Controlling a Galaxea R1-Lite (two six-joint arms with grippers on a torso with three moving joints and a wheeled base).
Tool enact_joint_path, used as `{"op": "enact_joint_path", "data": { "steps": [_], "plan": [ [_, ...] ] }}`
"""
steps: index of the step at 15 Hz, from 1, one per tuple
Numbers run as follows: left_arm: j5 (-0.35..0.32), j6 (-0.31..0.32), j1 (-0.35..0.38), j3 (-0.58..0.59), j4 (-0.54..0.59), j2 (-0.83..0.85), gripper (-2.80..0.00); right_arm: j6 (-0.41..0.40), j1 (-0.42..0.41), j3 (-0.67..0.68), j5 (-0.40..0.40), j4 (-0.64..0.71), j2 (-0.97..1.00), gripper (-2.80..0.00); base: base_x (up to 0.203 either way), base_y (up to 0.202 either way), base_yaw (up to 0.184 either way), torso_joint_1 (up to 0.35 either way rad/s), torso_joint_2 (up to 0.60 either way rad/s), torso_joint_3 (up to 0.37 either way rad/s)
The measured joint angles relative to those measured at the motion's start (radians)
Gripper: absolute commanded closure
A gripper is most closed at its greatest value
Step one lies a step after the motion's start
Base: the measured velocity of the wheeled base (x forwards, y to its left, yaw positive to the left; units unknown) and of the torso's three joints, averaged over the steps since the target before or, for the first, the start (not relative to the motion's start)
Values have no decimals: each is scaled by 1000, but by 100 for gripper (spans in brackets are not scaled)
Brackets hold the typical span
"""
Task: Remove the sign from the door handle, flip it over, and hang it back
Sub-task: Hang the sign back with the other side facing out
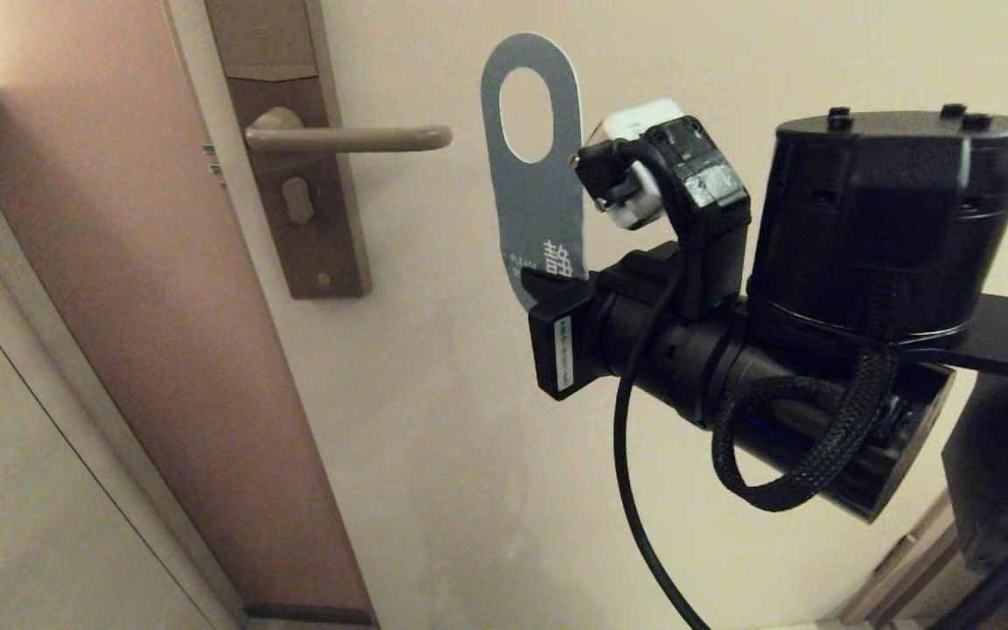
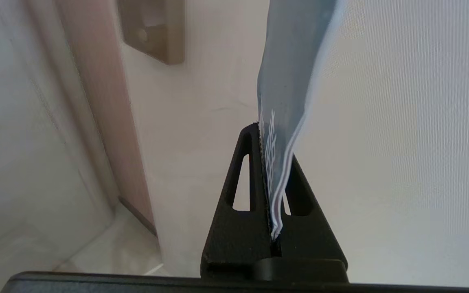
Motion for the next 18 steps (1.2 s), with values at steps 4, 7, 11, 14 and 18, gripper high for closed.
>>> {"op": "enact_joint_path", "data": {
  "steps": [4,7,11,14,18],
  "plan": [
    [0,1,0,0,0,0,0,1,1,-35,-60,1,47,0,0,0,0,0,0,0],
    [0,0,0,0,0,0,0,1,0,-75,-115,2,89,0,0,0,0,0,0,0],
    [0,0,0,0,0,0,0,-2,0,-103,-137,8,122,0,0,0,0,0,0,0],
    [0,0,0,0,0,0,0,-2,0,-133,-145,36,137,0,0,0,0,0,0,0],
    [0,0,0,0,0,0,0,-1,0,-187,-159,67,158,0,0,0,0,0,0,0]
  ]
}}
